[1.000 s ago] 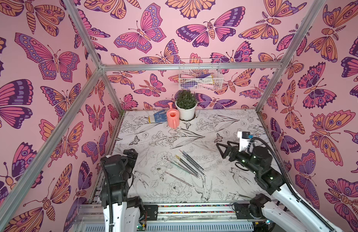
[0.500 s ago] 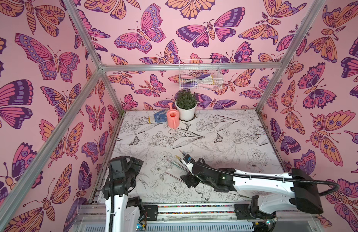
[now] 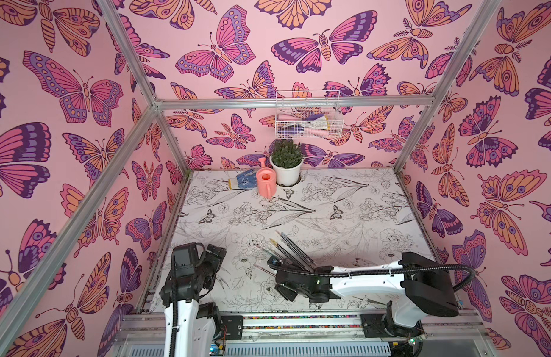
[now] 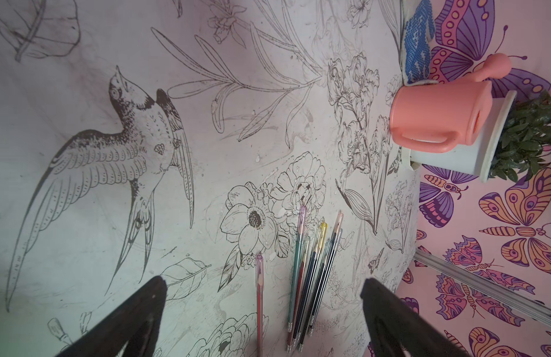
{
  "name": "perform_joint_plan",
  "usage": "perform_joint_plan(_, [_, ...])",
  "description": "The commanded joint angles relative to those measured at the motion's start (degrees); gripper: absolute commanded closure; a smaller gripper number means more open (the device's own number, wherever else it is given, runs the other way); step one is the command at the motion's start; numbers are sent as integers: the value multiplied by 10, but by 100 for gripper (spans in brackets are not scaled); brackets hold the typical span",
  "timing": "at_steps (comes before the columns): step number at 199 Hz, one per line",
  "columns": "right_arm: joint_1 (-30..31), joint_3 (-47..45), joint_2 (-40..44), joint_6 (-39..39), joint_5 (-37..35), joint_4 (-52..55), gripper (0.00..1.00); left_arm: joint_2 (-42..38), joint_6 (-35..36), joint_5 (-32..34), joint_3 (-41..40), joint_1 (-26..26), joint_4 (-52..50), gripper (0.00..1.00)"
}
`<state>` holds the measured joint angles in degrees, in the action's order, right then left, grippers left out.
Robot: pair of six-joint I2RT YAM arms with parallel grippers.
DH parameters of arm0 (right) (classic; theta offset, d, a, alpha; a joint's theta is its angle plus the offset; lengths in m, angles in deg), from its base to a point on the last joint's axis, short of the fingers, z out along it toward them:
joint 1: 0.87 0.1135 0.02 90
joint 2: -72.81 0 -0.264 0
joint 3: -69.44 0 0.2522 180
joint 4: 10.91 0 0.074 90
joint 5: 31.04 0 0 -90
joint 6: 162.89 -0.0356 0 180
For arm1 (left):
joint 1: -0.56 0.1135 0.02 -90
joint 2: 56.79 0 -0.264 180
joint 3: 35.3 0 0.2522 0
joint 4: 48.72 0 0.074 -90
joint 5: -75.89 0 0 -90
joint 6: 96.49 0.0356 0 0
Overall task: Remove the protective cover of the pencils
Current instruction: Pick up the pencil from the center of the board.
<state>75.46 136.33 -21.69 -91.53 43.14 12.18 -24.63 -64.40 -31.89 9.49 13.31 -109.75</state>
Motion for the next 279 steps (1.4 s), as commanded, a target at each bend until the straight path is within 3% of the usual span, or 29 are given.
perform_joint_plan(1, [2, 4, 7, -9, 2, 8, 35, -8, 5, -15, -14, 4, 1, 0])
perform_joint_plan(75, [-2, -7, -3, -7, -9, -4, 36, -12, 7, -26, -6, 3, 1, 0])
perform_joint_plan(188, [-38, 13, -72, -6, 80, -44, 42, -12, 8, -29, -7, 3, 3, 0])
perform_joint_plan(279, [-39, 39, -113, -14, 91, -28, 75, -11, 9, -36, -6, 3, 3, 0])
